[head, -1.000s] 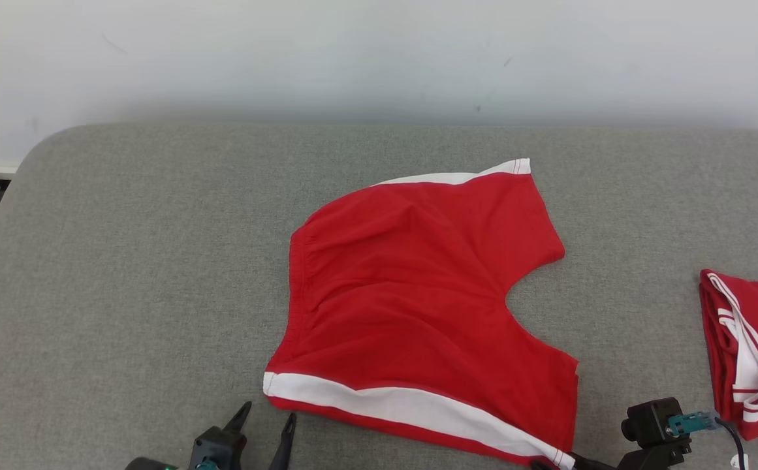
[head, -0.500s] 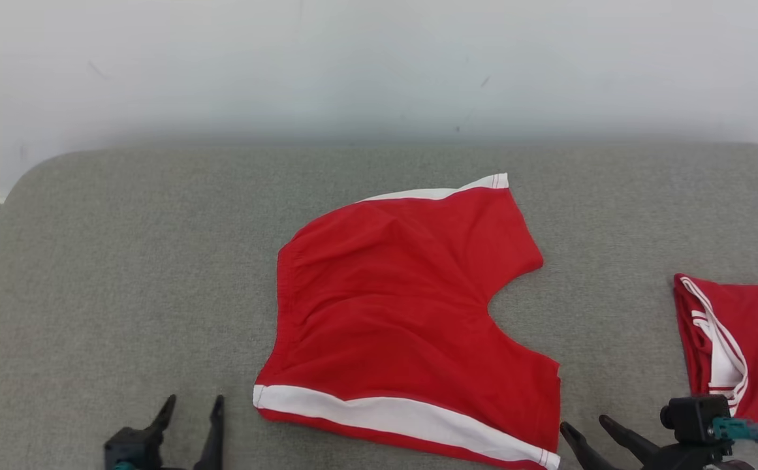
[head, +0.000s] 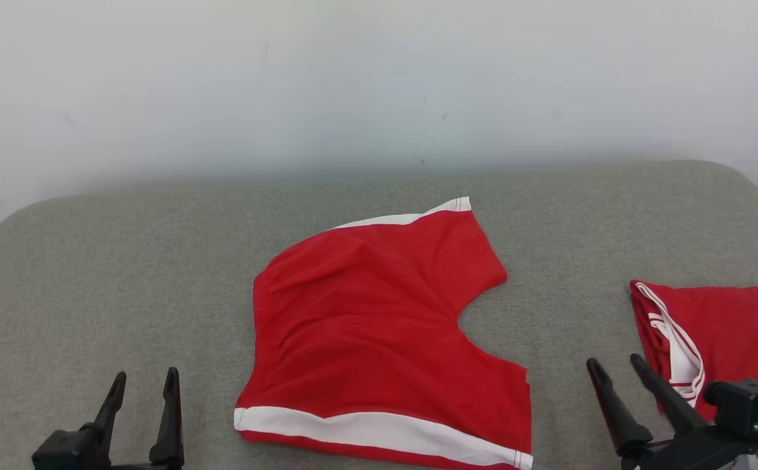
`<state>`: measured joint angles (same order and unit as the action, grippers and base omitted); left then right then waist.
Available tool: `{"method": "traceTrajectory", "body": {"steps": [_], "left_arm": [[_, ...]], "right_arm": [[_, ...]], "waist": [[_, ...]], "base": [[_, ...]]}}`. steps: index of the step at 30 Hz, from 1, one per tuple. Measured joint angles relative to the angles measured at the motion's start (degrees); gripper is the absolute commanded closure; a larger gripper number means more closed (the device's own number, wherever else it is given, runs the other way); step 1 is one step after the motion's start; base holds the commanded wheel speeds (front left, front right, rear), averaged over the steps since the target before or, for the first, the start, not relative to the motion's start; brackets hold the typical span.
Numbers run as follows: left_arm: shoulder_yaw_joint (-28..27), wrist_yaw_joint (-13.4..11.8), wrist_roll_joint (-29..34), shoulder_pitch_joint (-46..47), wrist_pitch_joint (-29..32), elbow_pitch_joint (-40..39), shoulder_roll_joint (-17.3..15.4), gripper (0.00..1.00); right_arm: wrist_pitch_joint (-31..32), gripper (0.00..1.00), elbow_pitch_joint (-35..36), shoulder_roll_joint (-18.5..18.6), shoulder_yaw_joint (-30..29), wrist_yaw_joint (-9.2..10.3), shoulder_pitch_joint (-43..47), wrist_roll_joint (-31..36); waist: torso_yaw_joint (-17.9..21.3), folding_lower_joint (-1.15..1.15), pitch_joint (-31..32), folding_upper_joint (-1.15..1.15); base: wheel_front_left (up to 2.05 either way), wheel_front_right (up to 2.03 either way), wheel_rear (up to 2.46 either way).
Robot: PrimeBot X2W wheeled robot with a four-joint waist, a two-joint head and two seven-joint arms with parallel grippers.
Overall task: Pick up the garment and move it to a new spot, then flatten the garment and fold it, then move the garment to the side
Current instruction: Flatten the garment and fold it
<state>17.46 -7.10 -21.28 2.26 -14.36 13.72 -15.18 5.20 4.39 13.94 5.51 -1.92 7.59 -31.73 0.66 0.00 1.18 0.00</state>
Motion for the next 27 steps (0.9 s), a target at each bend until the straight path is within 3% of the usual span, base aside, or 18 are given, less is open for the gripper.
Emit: {"method": "traceTrajectory", "body": {"steps": [15,27], "left_arm": [[-1.52,-0.01,1.24,-5.38,0.24,-5.83,0.85,0.0],[-1.77,-0.01,1.68,-5.8,1.35,-7.7,1.16,0.0]], "right_arm": [[-11.88,0.0,-1.29,-0.27,-3.5,2.07,-0.24,4.72],[-15.51,0.0,-3.77,-1.13,-1.97,2.32,-1.18,5.71]], "waist": [[1.71,0.01,1.35,0.0],[2.45,0.01,1.26,0.0]], "base": [[0.0,0.0,0.0],[0.0,0.0,0.0]]}}
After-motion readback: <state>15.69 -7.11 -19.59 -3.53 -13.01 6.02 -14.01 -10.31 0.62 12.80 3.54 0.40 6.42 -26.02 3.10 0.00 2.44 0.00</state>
